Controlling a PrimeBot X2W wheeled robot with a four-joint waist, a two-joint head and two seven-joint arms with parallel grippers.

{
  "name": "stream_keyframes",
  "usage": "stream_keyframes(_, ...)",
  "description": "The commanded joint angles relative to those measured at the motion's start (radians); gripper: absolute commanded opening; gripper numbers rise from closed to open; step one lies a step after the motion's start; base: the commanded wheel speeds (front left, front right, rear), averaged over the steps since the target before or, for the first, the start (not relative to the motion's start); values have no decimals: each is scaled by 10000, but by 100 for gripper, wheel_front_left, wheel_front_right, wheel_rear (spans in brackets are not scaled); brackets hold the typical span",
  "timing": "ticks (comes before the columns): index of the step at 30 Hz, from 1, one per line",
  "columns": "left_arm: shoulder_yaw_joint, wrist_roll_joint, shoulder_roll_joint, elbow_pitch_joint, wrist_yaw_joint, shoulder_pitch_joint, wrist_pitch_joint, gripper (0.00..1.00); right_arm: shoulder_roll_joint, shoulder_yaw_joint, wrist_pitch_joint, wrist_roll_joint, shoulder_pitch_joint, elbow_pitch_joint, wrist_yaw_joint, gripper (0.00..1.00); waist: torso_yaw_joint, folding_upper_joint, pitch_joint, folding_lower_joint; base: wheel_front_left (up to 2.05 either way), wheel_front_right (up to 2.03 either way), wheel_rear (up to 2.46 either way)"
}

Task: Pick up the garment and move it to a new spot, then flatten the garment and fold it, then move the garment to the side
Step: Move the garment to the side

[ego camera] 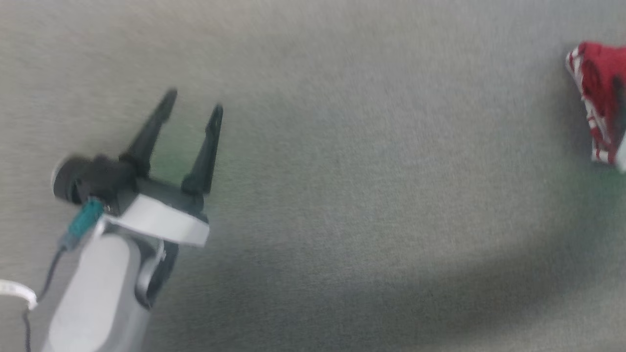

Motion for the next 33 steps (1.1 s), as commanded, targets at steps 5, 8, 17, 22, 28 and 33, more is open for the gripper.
stream_keyframes(5,460,-229,-414,396,-14,1238,-42,100,382,678,-304,960,1266,-739,-14,100,942,0,-1701,-1,0,0,0)
stream_keyframes(8,679,-200,-535,621,-14,1826,-42,100,541,980,-583,1239,1850,-1069,-14,100,1169,0,-2194,-1,0,0,0)
stream_keyframes(17,1559,-7,-1059,763,-16,3573,-42,100,1333,1450,-1531,1762,3923,-2243,-14,100,1777,0,-3703,-1,0,0,0)
stream_keyframes(22,2035,95,-1264,793,-16,4481,-42,100,1721,1717,-1618,1655,4832,-2663,-14,100,1748,0,-4362,-1,0,0,0)
stream_keyframes(28,2327,108,-1260,670,-16,5133,-42,100,2040,1466,-1684,1432,5588,-3246,-14,100,1630,0,-4658,-1,0,0,0)
stream_keyframes(33,2599,131,-1353,429,-14,5518,-42,100,2215,586,-1672,1110,6310,-4247,-14,100,1553,0,-4824,-1,0,0,0)
